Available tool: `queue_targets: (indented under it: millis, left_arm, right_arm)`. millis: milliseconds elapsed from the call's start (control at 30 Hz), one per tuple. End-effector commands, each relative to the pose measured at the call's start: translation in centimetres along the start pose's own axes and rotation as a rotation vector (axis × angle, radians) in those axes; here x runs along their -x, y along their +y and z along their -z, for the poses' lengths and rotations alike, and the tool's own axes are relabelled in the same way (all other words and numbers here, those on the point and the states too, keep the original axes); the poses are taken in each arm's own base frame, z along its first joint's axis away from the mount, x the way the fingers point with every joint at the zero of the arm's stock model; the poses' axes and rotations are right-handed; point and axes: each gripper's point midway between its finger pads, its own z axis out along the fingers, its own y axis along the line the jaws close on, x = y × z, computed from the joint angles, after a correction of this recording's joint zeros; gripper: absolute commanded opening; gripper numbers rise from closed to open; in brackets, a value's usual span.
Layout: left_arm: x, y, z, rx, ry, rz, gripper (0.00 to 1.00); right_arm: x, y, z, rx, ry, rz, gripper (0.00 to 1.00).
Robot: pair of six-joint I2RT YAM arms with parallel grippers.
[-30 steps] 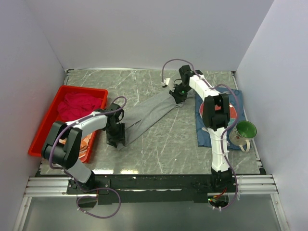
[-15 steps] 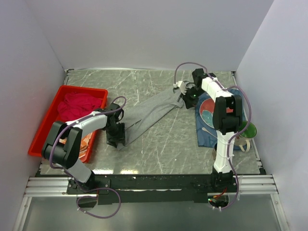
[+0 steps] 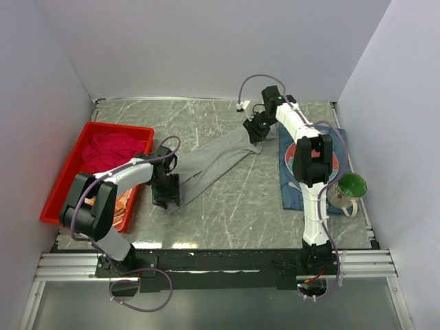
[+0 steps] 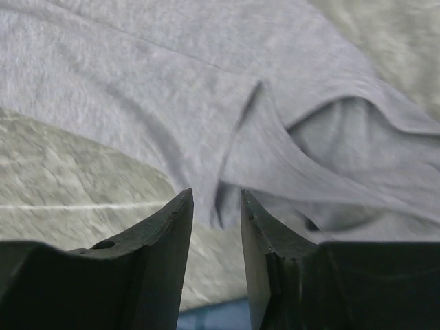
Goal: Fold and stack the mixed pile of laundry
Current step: Fold the tank top at the center of the board.
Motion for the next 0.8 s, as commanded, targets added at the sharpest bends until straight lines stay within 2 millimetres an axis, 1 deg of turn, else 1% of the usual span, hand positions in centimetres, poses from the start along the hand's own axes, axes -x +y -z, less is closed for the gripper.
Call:
queue_targets:
  millis: [0, 133, 233, 267, 333, 367, 433, 467, 533, 633, 667, 767]
  left_arm:
    - [1.5, -1.0, 0.5, -0.043, -0.050, -0.015, 0.58]
    - [1.4, -0.9, 0.3, -0.040, -0.045, -0.022, 0.58]
    - [1.3, -0.9, 0.1, -0.040, -0.041, -0.024, 0.59]
    - [1.3, -0.9, 0.1, -0.040, -0.042, -0.021, 0.58]
    - [1.3, -0.8, 0.0, -0.040, -0.042, -0.018, 0.58]
    - [1.2, -0.8, -0.1, -0.038, -0.039, -0.016, 0.58]
    - [1.1, -0.8, -0.3, -0.039, -0.033, -0.013, 0.58]
    - [1.0, -0.7, -0.4, -0.035, -0.032, -0.012, 0.57]
    - [0.9, -0.6, -0.6, -0.031, -0.029, -0.008, 0.57]
    - [0.8, -0.1, -0.7, -0.010, -0.024, 0.001, 0.52]
    - [0.8, 0.0, -0.7, -0.005, -0.023, 0.003, 0.49]
    - [0.8, 0.2, -0.6, -0.003, -0.025, 0.017, 0.47]
  right_arm:
    - [0.1, 0.2, -1.6, -0.009, 0.036, -0.026, 0.42]
    - [-0.3, -0.1, -2.4, -0.032, 0.061, -0.035, 0.42]
    - [-0.9, -0.3, -3.1, -0.037, 0.082, -0.043, 0.40]
    - [-1.0, -0.3, -3.3, -0.037, 0.088, -0.048, 0.35]
    - [-1.5, -0.1, -3.5, -0.034, 0.101, -0.049, 0.30]
    - [-1.5, -0.1, -3.5, -0.034, 0.102, -0.048, 0.23]
    - [-1.7, 0.0, -3.6, -0.032, 0.104, -0.047, 0.15]
    - [-1.7, 0.2, -3.5, -0.027, 0.102, -0.044, 0.07]
    - [-1.6, 0.3, -3.0, -0.027, 0.096, -0.044, 0.01]
    - [-1.9, 0.4, -2.4, -0.029, 0.087, -0.054, 0.00]
    - [-1.7, 0.3, -1.4, -0.038, 0.078, -0.051, 0.00]
    - [-2.3, 0.4, 0.1, -0.051, 0.069, -0.063, 0.00]
